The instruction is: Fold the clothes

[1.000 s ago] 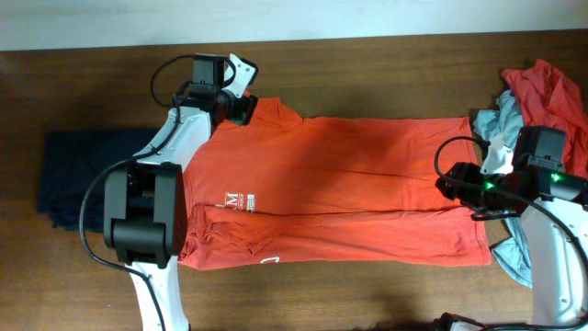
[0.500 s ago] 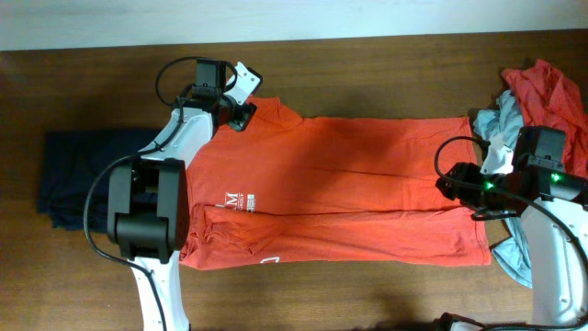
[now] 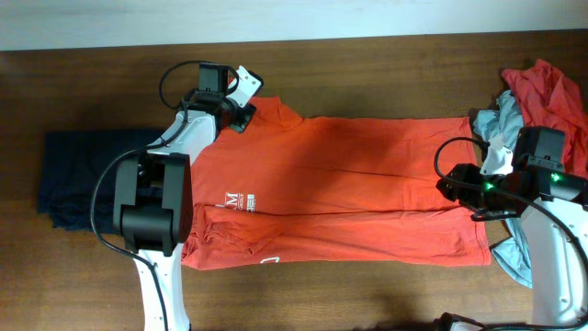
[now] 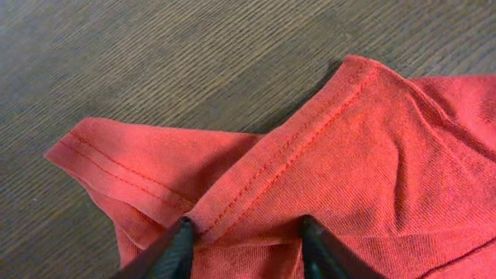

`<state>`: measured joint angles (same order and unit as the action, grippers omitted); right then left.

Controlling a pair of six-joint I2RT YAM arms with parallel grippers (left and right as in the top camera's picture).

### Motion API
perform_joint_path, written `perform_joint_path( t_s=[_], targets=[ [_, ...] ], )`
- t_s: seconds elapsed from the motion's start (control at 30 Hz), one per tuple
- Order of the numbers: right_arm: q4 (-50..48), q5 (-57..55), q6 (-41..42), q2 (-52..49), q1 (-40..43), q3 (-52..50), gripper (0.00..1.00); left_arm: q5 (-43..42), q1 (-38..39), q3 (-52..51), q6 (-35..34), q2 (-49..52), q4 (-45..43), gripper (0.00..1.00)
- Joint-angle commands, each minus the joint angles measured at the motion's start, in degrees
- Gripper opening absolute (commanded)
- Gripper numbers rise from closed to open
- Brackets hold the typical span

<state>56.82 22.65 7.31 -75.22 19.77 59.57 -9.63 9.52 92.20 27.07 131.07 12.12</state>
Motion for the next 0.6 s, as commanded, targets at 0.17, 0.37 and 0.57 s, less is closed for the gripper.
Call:
perform_joint_path(
  t_s=[0.17, 0.37, 0.57],
  targets=[
    [0.0, 0.7, -0.4, -0.2, 0.1, 0.4, 0.52, 0.5, -0.3, 5.0, 0.0, 0.9, 4.8, 0.17],
    [0.0, -1.2, -0.4, -0.2, 0.1, 0.4, 0.52, 0.5, -0.3, 13.8, 0.0, 0.9, 16.2, 0.07],
    [-0.5, -3.4, -0.4, -0.2, 0.1, 0.4, 0.52, 0.4, -0.1, 19.8, 0.0, 0.9, 26.5, 0.05]
  ],
)
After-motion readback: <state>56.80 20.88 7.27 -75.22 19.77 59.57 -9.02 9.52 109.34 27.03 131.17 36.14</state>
